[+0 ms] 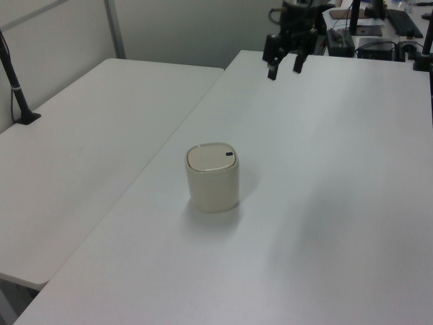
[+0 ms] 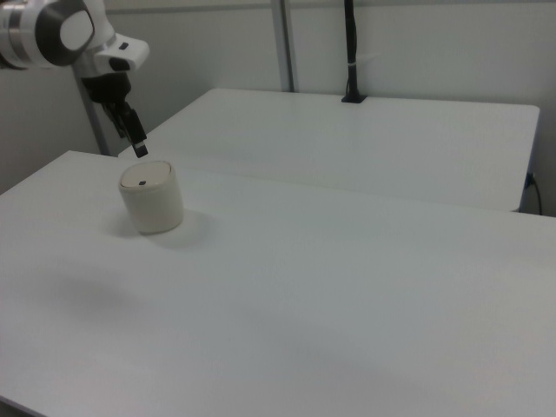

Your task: Close the trash bin

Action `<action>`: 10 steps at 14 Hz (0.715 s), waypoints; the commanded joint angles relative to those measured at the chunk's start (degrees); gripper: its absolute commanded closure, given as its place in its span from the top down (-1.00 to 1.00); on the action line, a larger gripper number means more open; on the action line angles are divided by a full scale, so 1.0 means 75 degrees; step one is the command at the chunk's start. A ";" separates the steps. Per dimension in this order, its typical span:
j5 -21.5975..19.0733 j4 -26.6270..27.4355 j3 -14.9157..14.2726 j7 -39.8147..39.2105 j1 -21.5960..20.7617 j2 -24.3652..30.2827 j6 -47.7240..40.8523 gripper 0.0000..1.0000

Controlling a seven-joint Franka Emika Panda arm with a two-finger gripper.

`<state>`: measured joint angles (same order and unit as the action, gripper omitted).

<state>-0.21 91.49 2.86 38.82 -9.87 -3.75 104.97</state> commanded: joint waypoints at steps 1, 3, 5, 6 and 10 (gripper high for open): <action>-0.0171 0.0328 0.0040 -0.1713 0.0599 0.0803 -0.1253 1.00; -0.0171 0.0317 0.0040 -0.2477 0.0881 0.0922 -0.1666 1.00; -0.0206 0.0317 0.0017 -0.3112 0.1268 0.1121 -0.1679 1.00; -0.0334 0.0305 0.0017 -0.3450 0.1432 0.1122 -0.1679 1.00; -0.0347 0.0247 -0.0088 -0.4740 0.1597 0.1051 -0.1597 1.00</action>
<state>-1.64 91.95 2.77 10.42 1.36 3.06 92.89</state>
